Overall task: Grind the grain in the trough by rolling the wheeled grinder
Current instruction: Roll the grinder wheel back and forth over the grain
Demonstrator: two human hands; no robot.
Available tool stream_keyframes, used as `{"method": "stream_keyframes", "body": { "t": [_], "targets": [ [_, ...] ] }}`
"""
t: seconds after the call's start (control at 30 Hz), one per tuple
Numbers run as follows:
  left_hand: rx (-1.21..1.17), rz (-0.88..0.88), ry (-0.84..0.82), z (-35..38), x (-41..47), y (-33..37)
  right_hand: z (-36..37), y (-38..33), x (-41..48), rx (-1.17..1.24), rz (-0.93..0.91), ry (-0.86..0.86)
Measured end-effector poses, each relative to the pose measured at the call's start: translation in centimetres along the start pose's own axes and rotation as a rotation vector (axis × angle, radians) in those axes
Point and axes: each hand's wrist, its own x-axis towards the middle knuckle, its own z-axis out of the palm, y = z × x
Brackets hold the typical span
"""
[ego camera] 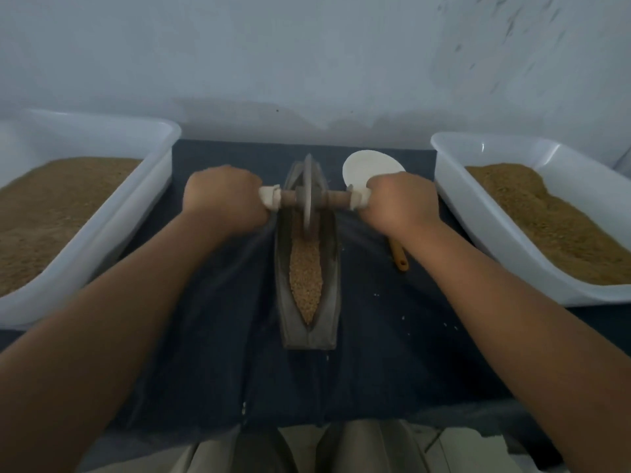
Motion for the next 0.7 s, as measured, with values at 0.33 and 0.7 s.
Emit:
{"method": "stream_keyframes", "body": {
  "t": [0.33,0.7],
  "targets": [
    [0.126,0.166,0.134,-1.3,-8.6,-0.7,-0.9,1.0,-9.3,0.018,-0.134,0.115],
    [0.029,0.006,-0.051,-1.0,-1.4,0.3,0.2,0.6,-1.2,0.014,-0.018,-0.021]
  ]
}}
